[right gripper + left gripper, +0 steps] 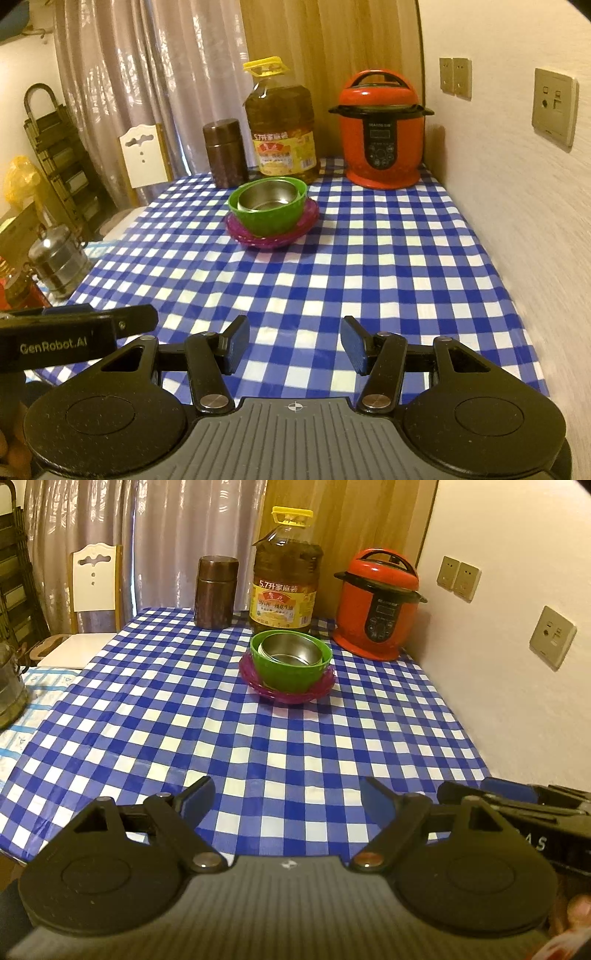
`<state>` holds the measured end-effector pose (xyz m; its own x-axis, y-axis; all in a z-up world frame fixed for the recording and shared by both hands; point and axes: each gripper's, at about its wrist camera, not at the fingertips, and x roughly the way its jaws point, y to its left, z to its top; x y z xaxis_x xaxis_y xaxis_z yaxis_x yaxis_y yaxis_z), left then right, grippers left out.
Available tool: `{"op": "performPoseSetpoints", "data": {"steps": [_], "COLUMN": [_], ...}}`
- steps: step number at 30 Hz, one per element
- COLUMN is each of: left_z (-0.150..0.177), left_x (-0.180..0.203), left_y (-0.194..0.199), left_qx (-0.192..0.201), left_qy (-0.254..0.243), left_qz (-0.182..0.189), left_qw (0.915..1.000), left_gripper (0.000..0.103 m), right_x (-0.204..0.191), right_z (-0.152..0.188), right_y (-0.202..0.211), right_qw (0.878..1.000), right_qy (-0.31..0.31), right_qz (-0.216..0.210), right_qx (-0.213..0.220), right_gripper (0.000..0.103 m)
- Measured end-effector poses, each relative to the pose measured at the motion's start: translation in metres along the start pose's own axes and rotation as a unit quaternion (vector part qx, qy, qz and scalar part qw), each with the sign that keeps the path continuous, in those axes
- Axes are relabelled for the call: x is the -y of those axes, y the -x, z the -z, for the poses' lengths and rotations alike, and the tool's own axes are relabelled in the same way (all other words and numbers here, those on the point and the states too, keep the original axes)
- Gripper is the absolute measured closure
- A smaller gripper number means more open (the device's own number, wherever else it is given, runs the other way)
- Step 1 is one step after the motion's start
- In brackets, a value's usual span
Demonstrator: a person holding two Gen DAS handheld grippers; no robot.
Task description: Organize plates and bowls
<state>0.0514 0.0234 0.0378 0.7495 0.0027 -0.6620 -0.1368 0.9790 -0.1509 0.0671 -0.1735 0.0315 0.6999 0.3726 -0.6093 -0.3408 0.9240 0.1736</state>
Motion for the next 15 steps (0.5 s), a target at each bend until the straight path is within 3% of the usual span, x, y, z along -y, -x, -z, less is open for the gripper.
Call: {"op": "performPoseSetpoints", "data": {"steps": [15], "left_z": [0.015], "left_x": [0.003], "left_y": [0.017], "left_qx": [-0.009], "left_qy": [-0.007], "left_qz": [0.002], "left_qw": [0.9999], "left_gripper": [0.018], "right_x": [-0.007], "right_z": [0.013], "right_y": [0.016], "right_qw": [1.000], "right_qy": [0.013], "right_qz": [0.002], "right_qx": [-0.001], "right_gripper": [0.048]}}
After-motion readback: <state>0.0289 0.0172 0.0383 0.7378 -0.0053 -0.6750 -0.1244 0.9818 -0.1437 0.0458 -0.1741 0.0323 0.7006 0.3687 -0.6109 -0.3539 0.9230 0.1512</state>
